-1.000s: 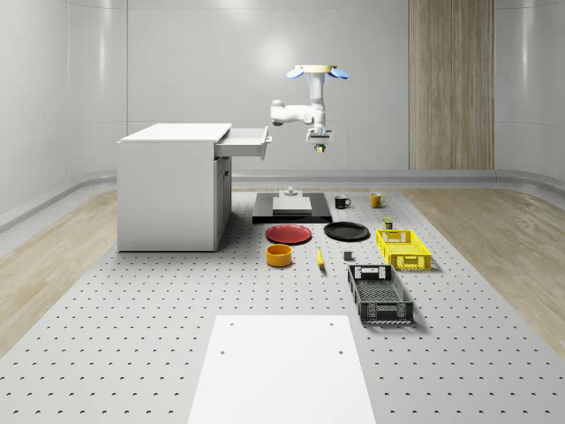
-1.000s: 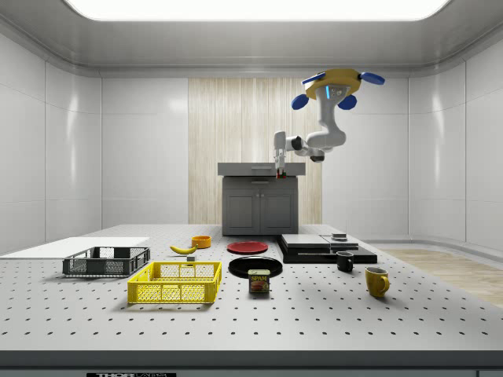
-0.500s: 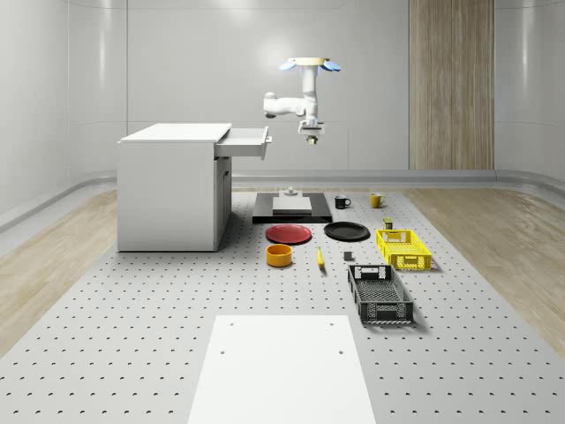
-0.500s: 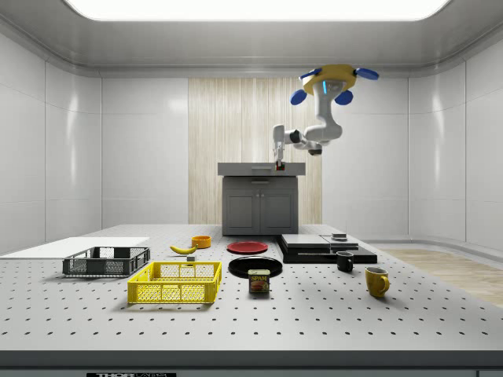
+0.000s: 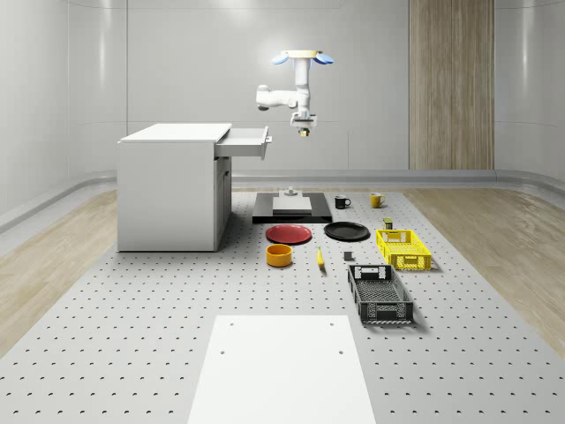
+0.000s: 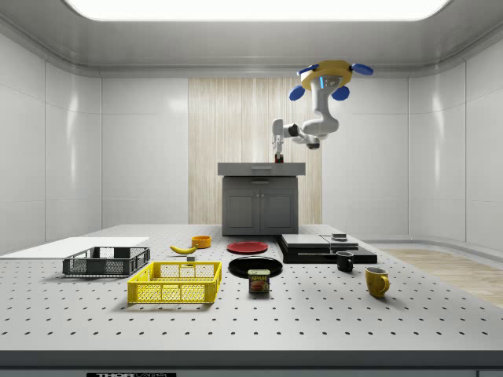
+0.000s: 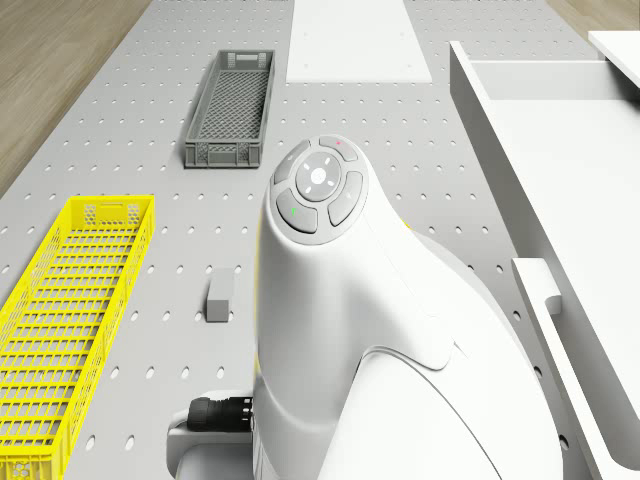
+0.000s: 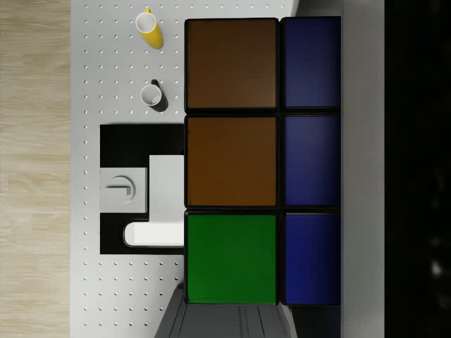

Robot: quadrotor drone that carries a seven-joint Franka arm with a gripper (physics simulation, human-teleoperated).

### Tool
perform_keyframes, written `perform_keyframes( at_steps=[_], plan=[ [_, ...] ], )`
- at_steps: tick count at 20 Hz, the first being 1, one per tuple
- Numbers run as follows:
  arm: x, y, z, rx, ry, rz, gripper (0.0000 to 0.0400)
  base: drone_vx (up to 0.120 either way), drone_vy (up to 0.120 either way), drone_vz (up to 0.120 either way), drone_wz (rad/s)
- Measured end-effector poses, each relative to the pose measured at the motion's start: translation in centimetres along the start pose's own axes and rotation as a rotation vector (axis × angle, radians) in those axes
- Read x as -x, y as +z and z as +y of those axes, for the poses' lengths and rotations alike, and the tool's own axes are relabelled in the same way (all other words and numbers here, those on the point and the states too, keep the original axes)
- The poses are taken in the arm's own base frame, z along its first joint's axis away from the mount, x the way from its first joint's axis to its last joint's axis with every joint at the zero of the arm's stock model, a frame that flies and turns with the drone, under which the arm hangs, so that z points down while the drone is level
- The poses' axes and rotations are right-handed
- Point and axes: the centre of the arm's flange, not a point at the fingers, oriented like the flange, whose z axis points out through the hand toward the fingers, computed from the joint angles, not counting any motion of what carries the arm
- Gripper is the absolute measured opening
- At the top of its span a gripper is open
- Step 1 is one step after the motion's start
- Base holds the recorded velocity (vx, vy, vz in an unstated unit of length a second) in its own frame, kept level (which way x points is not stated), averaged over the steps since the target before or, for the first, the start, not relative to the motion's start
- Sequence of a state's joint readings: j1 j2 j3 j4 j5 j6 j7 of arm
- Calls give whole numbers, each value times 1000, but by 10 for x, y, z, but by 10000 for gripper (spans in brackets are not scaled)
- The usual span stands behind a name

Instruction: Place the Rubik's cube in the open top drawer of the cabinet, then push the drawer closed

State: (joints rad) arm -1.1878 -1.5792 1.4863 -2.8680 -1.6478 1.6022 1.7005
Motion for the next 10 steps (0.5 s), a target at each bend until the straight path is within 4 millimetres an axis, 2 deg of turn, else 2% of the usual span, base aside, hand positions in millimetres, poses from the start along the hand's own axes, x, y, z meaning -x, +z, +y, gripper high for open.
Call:
perform_keyframes(
  at_steps=[10],
  plan=[
    [0,0,0,0,0,0,325,0,-120,120,0]
  ],
)
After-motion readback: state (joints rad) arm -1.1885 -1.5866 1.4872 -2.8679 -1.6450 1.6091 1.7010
